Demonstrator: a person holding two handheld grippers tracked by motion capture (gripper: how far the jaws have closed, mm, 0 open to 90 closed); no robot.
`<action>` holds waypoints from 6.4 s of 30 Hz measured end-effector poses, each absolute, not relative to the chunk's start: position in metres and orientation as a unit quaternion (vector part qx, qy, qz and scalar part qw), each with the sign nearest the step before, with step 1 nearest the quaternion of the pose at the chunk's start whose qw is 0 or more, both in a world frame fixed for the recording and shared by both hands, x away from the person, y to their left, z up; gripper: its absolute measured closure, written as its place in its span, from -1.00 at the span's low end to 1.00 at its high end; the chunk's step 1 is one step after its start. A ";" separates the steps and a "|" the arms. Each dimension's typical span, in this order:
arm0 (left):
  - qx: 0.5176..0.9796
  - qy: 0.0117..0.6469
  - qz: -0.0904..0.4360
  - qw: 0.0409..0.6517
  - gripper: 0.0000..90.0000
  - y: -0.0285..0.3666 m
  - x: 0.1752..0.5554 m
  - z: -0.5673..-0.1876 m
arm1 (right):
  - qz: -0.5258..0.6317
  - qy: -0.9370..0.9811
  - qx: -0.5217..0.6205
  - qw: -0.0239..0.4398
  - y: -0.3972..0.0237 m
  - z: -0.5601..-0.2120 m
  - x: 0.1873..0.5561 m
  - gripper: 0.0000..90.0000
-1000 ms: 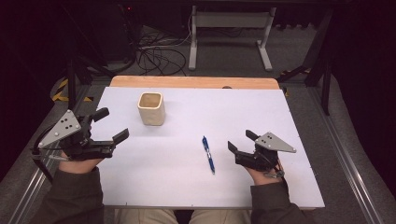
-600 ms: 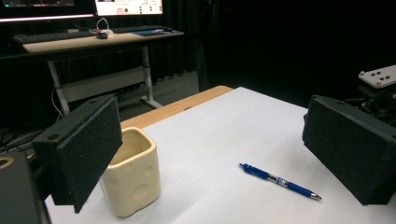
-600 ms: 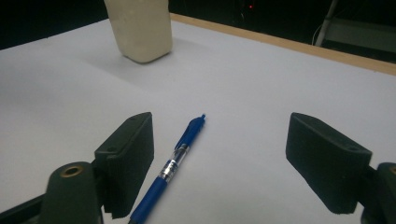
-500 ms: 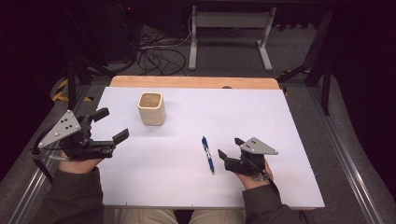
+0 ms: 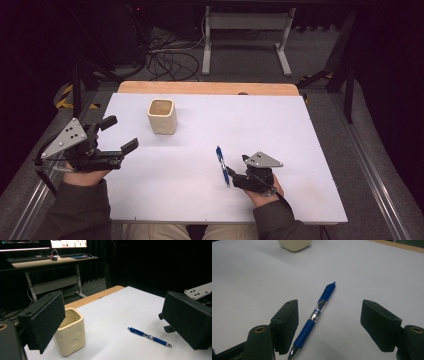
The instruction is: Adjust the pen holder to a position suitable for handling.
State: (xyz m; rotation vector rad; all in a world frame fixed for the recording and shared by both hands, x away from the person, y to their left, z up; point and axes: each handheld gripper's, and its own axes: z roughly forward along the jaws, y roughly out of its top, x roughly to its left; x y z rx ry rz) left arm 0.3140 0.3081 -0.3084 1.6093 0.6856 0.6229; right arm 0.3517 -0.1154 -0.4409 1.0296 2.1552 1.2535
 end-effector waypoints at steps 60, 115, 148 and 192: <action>0.695 0.296 0.270 0.598 -0.86 0.308 0.314 -0.309 | 0.379 0.809 0.404 0.194 -0.086 -0.468 0.341 0.57; 0.758 0.258 0.246 0.546 -0.79 0.259 0.335 -0.348 | 0.471 0.796 0.335 0.179 -0.103 -0.392 0.345 0.80; 0.809 0.205 0.312 0.455 -0.45 0.225 0.339 -0.374 | 0.484 0.817 0.292 0.114 -0.086 -0.339 0.361 0.80; 0.818 0.108 0.450 0.341 -0.02 0.179 0.333 -0.393 | 0.466 0.837 0.278 0.066 -0.080 -0.336 0.380 0.80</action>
